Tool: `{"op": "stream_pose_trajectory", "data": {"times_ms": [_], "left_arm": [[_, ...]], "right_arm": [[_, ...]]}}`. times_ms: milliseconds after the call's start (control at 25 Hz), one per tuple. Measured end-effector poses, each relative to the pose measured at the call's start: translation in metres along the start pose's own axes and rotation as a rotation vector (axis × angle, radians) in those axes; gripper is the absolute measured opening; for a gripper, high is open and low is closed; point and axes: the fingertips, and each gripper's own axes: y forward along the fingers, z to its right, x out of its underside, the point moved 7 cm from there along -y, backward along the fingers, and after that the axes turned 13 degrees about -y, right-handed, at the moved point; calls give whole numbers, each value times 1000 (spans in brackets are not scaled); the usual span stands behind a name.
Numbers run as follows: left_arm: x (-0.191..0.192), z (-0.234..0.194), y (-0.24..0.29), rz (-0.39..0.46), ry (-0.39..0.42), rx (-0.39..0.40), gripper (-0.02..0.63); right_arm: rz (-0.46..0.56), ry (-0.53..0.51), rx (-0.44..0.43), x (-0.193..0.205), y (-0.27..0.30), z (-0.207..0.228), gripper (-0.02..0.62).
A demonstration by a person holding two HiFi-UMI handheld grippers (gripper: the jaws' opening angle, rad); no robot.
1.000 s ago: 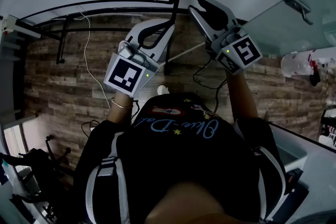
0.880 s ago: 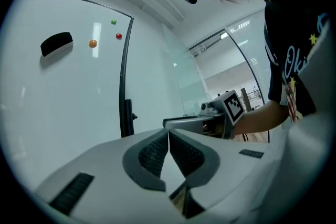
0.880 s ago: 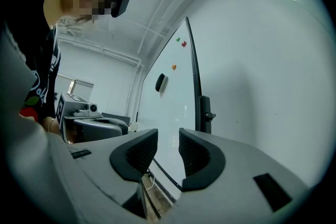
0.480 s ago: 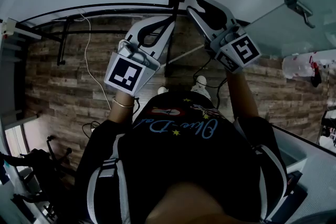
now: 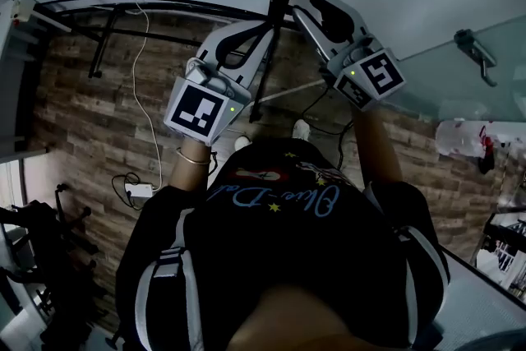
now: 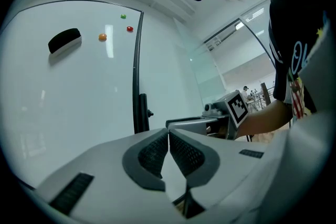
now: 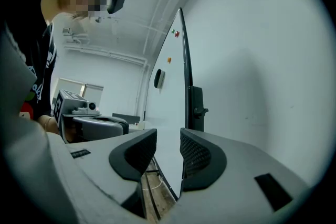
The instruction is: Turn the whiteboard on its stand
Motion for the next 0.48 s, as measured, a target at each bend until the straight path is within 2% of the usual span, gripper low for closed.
{"op": "stream_pose_trajectory", "data": {"times_ms": [280, 480], "left_arm": [[6, -4, 10, -11, -21, -68, 37], [6, -6, 21, -2, -38, -89, 39]], "right_arm": [[11, 24, -61, 9, 7, 15, 124], [0, 25, -88, 17, 17, 26, 134]]}}
